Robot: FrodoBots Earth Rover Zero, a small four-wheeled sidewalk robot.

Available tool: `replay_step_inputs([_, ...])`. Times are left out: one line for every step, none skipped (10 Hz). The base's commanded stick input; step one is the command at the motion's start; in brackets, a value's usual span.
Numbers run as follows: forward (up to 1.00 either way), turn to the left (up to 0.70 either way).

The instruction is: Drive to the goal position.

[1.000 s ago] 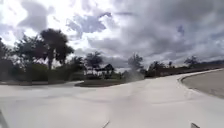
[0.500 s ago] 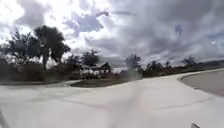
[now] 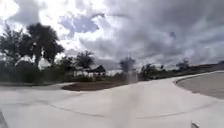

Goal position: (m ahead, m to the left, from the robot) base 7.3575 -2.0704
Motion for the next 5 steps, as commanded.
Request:
replay_step_inputs([0.60, -0.15])
replay_step_inputs([0.60, -0.15])
replay_step_inputs([0.60, -0.15])
replay_step_inputs([0.60, -0.15])
replay_step_inputs([0.60, -0.15])
